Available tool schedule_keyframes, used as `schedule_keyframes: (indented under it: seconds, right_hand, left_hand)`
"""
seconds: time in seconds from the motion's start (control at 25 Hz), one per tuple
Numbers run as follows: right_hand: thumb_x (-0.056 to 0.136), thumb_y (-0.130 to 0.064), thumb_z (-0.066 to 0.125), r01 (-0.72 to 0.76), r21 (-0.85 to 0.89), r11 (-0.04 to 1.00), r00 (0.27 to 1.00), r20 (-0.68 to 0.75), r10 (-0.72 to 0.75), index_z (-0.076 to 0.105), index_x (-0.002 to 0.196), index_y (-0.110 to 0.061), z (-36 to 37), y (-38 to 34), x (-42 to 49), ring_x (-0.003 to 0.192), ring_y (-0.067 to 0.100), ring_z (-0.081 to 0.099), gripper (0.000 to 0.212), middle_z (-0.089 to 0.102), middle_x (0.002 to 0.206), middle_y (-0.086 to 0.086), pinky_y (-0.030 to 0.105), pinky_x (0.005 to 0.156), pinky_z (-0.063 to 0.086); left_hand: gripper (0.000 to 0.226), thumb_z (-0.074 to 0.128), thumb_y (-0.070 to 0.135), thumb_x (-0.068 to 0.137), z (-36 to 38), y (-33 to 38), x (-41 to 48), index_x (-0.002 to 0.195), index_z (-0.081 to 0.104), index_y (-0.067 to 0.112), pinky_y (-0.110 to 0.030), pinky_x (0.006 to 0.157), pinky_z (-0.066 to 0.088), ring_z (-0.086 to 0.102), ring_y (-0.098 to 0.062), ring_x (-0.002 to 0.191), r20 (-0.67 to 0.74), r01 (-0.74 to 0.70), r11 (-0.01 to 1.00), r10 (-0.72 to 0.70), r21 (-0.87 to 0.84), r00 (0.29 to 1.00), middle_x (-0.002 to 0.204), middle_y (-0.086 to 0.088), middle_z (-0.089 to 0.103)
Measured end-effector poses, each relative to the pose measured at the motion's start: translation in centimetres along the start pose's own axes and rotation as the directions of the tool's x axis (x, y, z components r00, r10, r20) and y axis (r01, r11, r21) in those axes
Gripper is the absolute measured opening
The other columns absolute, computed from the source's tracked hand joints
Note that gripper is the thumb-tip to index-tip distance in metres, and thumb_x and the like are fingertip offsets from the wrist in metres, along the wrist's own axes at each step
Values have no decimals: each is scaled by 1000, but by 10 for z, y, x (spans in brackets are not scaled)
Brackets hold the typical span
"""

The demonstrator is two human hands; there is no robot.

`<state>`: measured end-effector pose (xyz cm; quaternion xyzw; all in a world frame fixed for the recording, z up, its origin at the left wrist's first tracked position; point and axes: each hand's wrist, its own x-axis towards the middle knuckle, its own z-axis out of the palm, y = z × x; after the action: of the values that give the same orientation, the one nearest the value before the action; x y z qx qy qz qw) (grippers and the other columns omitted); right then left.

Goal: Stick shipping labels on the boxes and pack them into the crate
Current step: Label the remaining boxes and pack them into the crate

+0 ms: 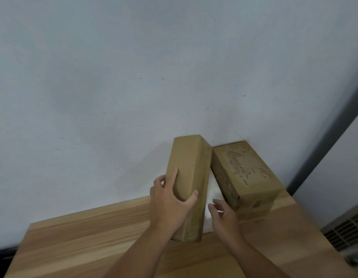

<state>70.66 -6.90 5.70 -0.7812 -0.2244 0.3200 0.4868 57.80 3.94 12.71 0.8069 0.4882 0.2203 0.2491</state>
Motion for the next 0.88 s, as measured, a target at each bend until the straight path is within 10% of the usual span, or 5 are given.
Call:
schedule_keyframes:
  seconds: [0.24, 0.4, 0.6, 0.88]
  right_hand:
    - [96, -70, 40, -332, 475, 815, 924, 335, 182, 63, 135, -27, 29, -25, -44, 120, 23, 65, 62, 69, 129, 1, 46, 108, 48]
    - [91, -76, 43, -353, 592, 725, 909, 400, 116, 74, 122, -24, 46, -22, -88, 119, 34, 66, 68, 70, 127, 14, 53, 104, 50]
    - [73, -71, 64, -82, 319, 944, 992, 120, 45, 72, 110, -22, 60, -21, -130, 90, 17, 76, 62, 79, 98, -1, 32, 72, 60]
    - [94, -49, 63, 92, 279, 956, 993, 44, -109, 75, 98, -22, 56, -16, -144, 76, 14, 76, 29, 79, 88, -1, 18, 55, 53]
  left_hand:
    - [95, 66, 86, 61, -50, -23, -34, 146, 36, 56, -24, 87, 49, 49, -5, 120, 144, 84, 961, -47, -262, 988, 132, 18, 41]
    - [81, 80, 74, 63, -76, -64, -61, 135, 60, 44, -38, 88, 62, 74, -10, 100, 503, 452, 591, -89, -668, 860, 117, 10, 73]
    - [48, 56, 61, 95, -76, -96, -93, 141, 43, 60, -31, 99, 53, 57, -4, 121, 339, 240, 787, -42, -568, 940, 140, 15, 56]
    - [110, 65, 92, 60, -75, -90, -116, 154, 22, 55, -24, 96, 49, 48, 5, 124, 346, 191, 846, -8, -498, 938, 145, 25, 38]
